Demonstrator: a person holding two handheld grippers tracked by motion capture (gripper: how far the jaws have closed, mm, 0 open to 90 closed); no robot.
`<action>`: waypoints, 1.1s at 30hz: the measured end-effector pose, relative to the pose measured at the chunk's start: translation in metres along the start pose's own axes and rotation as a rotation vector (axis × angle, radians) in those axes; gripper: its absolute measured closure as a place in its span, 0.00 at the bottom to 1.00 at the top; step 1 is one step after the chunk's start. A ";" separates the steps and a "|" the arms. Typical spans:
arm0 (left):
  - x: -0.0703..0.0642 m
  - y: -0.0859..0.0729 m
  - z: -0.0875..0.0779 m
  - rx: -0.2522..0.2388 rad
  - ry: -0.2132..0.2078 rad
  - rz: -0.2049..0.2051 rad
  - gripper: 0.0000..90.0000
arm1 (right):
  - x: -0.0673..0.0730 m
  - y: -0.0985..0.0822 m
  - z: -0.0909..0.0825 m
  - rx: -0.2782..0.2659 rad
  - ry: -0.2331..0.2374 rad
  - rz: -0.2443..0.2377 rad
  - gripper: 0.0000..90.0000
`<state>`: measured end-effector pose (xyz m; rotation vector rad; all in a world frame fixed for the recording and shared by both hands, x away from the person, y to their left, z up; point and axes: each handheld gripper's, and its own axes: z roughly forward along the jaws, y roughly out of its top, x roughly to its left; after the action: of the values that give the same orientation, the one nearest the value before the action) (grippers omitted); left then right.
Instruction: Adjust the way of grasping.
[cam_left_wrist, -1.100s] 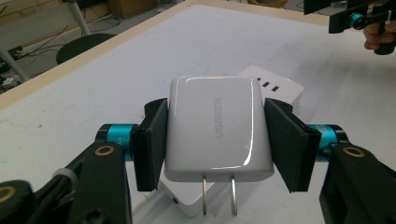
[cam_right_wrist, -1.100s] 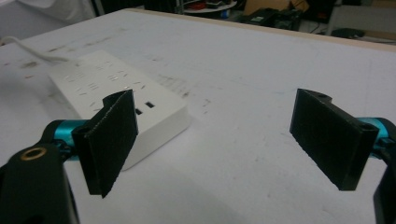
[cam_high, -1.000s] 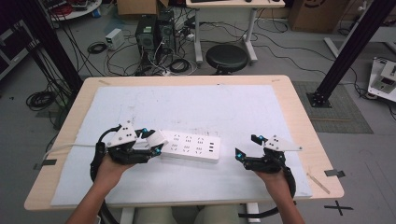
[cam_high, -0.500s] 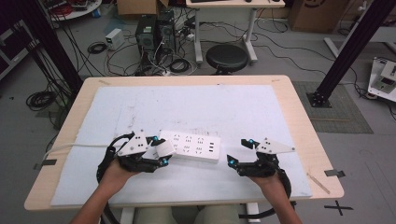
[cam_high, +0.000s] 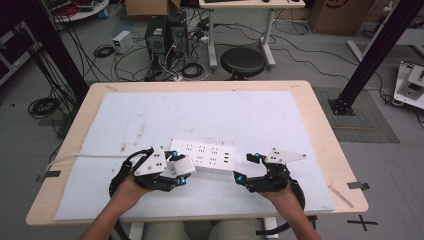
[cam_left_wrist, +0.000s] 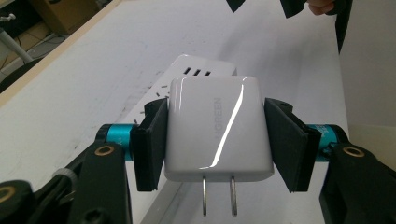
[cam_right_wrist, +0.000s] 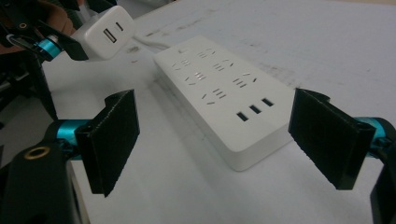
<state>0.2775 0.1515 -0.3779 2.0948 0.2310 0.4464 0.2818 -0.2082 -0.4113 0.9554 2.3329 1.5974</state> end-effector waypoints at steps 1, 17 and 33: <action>0.000 0.000 0.001 -0.003 -0.004 0.003 0.47 | 0.001 0.000 0.002 0.011 0.017 0.007 0.19; -0.010 0.005 0.010 0.016 -0.025 0.096 0.47 | 0.006 0.007 0.011 0.060 0.164 0.115 0.19; -0.021 0.009 0.025 0.027 -0.072 0.148 0.47 | 0.009 0.004 0.021 0.099 0.267 0.234 0.19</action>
<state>0.2681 0.1200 -0.3867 2.1582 0.0396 0.4573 0.2865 -0.1857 -0.4152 1.1366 2.5787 1.8115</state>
